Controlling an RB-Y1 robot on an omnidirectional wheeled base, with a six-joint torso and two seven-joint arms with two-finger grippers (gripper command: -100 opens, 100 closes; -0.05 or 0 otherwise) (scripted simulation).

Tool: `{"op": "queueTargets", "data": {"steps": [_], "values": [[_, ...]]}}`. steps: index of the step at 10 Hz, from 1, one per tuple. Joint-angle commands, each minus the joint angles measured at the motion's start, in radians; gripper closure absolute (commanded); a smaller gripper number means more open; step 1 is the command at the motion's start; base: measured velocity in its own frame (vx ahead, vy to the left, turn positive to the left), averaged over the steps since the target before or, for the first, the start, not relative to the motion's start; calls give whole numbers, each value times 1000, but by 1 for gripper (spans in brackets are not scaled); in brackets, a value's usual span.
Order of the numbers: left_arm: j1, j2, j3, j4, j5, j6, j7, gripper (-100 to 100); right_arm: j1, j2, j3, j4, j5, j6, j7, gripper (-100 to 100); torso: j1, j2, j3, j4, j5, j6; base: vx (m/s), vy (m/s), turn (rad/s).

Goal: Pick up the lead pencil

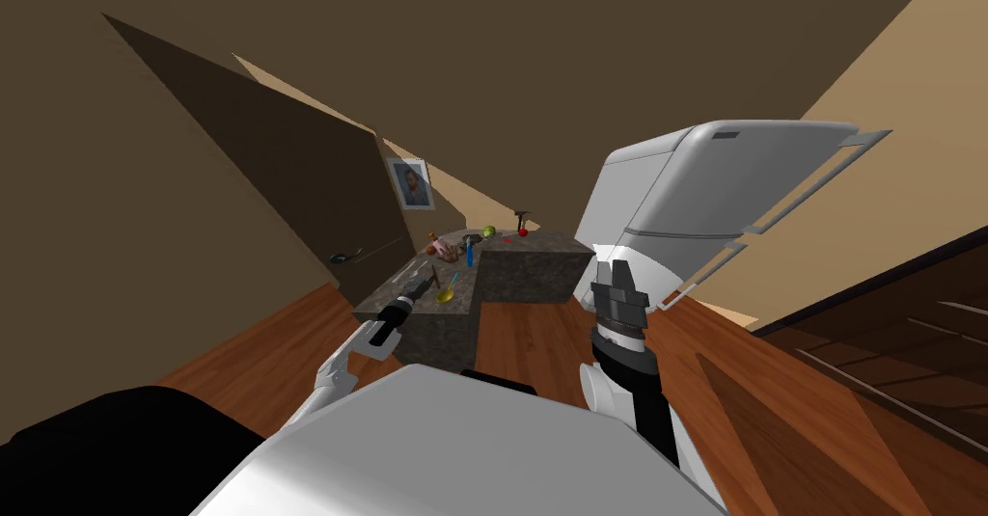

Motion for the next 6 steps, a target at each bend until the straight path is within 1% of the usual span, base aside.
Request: {"op": "queueTargets", "data": {"steps": [1,2,3,4,5,6], "values": [[-10,20,12,33,-22,21,-23,-100,0,0,0,0,0,0,0,0,0,0,0,0,0,0,60,-118,-48],[-21,40,23,67,-47,45,-46,-100,0,0,0,0,0,0,0,0,1,-1,0,0,0,0,45,-127,-73],[-26,49,28,82,-57,55,-55,-100,0,0,0,0,0,0,0,0,0,0,0,0,0,0,50,-128,-59],[-34,63,35,103,-72,70,-70,-100,0,0,0,0,0,0,0,0,0,0,0,0,0,0,37,-108,51],[-37,70,38,113,-79,77,-76,-100,0,0,0,0,0,0,0,0,1,1,0,0,0,0,23,-85,24],[-35,64,33,102,-73,74,-71,-100,0,0,0,0,0,0,0,0,3,1,1,0,0,0,7,-32,10]]}}
